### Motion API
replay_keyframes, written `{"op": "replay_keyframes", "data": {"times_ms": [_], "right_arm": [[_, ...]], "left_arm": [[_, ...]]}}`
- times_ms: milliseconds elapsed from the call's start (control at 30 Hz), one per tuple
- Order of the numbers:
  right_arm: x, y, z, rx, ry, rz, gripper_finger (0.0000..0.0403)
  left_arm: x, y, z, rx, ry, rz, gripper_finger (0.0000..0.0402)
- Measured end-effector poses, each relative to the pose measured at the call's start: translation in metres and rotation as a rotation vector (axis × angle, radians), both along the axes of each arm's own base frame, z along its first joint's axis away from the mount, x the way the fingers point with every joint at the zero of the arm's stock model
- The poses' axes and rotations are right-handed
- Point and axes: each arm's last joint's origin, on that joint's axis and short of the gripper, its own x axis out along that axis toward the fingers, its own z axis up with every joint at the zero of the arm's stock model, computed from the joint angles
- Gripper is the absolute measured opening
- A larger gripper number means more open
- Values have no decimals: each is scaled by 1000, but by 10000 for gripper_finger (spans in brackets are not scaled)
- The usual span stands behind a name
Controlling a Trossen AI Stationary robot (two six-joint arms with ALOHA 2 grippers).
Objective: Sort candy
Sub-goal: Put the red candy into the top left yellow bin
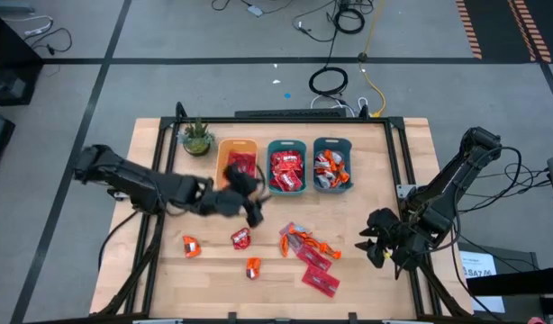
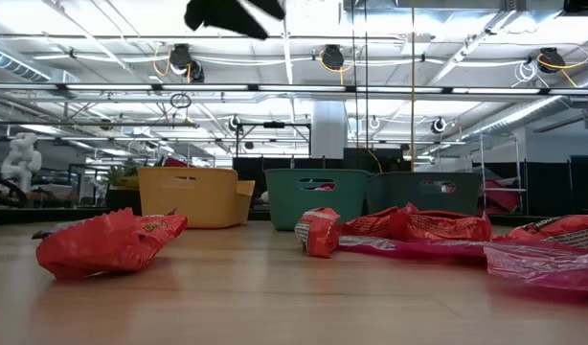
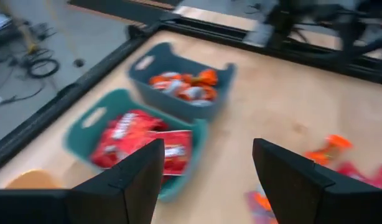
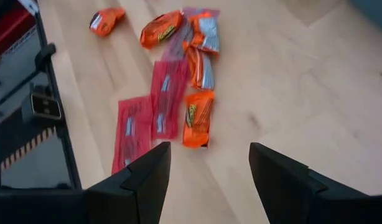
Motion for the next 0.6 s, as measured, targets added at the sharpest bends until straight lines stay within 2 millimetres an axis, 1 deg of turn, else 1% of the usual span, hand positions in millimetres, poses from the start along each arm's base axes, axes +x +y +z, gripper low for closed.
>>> {"op": "replay_keyframes", "data": {"times_ms": [167,333,467,600], "right_arm": [[0,1,0,-9,9,46,210],[0,1,0,-37,9,82,210],[-1,2,0,-38,32,125,210],[-1,3,-1,-25,56,157,210]], "left_arm": [[29,-39,-8,-55,-2,-35,254],[59,-71,-30,-82,68,-129,254],[80,-90,-48,-79,99,-154,254],[98,-101,-66,-54,122,-176,254]]}}
